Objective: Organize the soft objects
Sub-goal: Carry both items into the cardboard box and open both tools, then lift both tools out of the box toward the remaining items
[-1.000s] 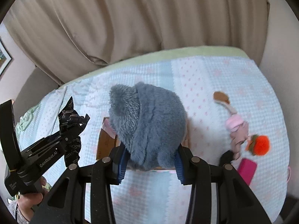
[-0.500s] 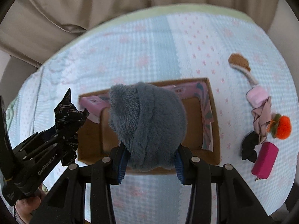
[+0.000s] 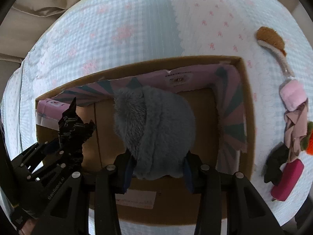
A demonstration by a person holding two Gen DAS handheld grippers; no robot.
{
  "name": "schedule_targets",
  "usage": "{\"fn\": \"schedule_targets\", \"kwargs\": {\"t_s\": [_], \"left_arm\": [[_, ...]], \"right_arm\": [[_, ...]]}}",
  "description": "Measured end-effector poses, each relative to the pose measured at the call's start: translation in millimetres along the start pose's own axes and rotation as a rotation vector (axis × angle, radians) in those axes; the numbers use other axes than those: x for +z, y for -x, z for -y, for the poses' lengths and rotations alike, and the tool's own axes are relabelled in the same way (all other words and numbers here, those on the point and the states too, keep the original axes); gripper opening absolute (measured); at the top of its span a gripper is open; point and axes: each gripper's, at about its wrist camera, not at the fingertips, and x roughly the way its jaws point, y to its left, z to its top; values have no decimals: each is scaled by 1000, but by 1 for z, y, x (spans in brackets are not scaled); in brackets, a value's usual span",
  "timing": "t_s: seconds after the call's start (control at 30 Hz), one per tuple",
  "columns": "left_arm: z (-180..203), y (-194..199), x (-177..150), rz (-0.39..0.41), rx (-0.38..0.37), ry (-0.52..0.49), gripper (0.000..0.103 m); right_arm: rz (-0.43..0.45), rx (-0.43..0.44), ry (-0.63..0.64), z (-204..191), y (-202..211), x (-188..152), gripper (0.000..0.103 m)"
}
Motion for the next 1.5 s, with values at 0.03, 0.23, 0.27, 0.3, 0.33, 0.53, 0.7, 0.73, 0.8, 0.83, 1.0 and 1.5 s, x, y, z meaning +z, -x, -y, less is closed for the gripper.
{"fn": "schedule_targets", "kwargs": {"t_s": [0.03,0.23,0.27,0.3,0.33,0.53,0.7,0.73,0.8,0.83,1.0,1.5], "left_arm": [[1,0,1,1,-7,-5,29],[8,15,-4,68,2,-87,102],[9,16,-5,69,1,-104,102],[11,17,-7,68,5,-119,102],[12,18,-8,71,7,-125,102],[14,29,-12,90,-3,-119,102],[13,47,-16,120,0,-112,102],[11,52,-19,126,-1,-108,102],[11,62,-22,142,-2,-99,102],[10,67,-25,150,-2,-96,102],[7,102,-39,191,14,-82,102],[-13,223,-109,343,8,28,102]], "right_arm": [[-7,-16,-1,0,-2,1,43],[32,23,-79,11,-5,7,103],[40,23,-76,12,-4,7,103],[50,22,-67,12,-4,6,103],[53,21,-60,12,-4,5,103],[59,33,-62,13,7,-2,103],[92,25,-45,5,29,-10,103],[98,24,-39,3,33,-11,103],[109,24,-31,-1,41,-16,103],[112,27,-30,-3,45,-19,103],[150,33,-10,-13,75,-39,103],[385,-1,39,-37,203,-121,103]]}}
